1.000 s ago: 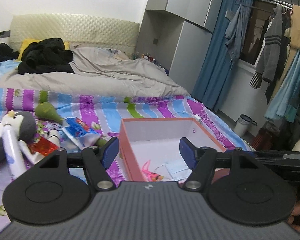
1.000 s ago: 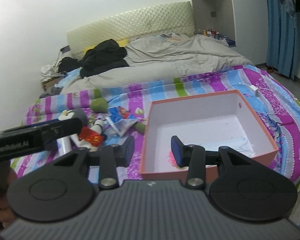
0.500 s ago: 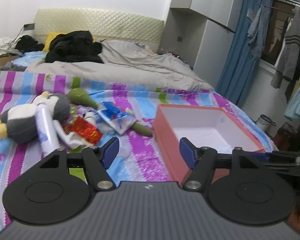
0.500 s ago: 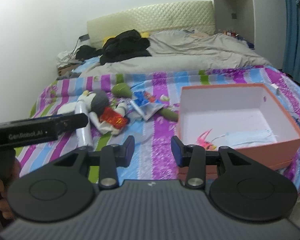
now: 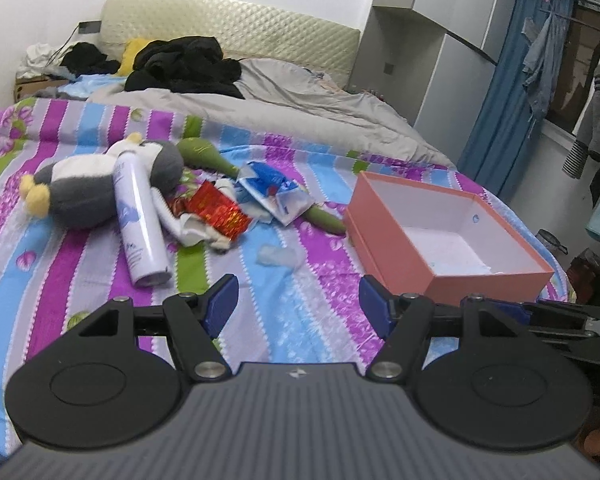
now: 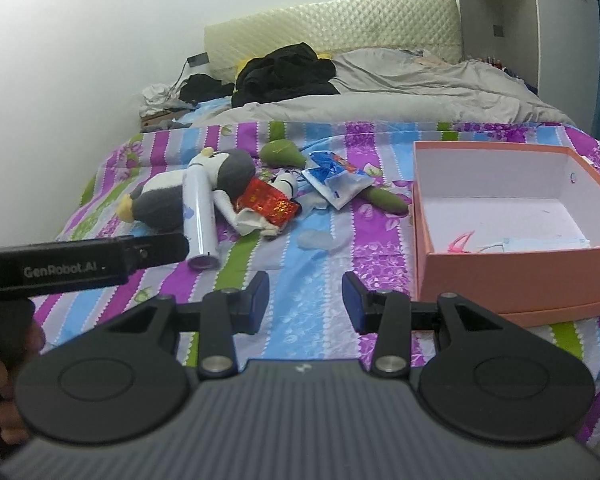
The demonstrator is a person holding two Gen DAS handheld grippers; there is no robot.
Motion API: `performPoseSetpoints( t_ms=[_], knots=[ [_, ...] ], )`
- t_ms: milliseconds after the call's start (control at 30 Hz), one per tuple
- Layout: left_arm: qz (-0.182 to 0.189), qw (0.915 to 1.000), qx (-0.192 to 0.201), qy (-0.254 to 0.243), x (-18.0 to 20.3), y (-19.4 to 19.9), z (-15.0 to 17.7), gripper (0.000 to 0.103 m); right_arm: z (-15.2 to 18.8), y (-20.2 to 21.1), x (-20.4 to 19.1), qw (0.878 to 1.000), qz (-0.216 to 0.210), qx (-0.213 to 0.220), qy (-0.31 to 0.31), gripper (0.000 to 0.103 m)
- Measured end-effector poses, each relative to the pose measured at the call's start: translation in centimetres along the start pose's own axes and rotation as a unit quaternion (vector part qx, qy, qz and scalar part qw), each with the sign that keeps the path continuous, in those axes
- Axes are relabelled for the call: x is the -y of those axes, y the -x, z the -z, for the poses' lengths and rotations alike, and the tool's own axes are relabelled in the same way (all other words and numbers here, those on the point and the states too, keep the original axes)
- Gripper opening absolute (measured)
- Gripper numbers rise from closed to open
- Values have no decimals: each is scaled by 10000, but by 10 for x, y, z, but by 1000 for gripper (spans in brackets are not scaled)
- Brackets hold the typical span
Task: Organize soft objects
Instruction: 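Withdraw both tools from the box back toward the bed items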
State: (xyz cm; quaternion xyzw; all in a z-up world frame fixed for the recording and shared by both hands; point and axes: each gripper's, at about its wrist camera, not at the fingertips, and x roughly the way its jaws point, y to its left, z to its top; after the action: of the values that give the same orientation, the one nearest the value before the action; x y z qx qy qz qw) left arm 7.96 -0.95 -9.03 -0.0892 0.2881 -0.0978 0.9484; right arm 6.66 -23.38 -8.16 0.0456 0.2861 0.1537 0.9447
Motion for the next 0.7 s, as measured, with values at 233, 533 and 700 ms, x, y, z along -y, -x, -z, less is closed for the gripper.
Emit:
performPoseSetpoints(
  t_ms=[233,533,700],
  knots=[
    [-59,10000,6,71,-9,-3,22,72,25,-14,-6,9999,-24,39,112,43],
    [-175,9997,-145,113,-15,-39,34,72,45,-57,1,9997,-90,207,33,43],
    [-262,9991,-323,53,-21,-69,36,72,50,-82,9,9996,-58,261,1,43]
  ],
)
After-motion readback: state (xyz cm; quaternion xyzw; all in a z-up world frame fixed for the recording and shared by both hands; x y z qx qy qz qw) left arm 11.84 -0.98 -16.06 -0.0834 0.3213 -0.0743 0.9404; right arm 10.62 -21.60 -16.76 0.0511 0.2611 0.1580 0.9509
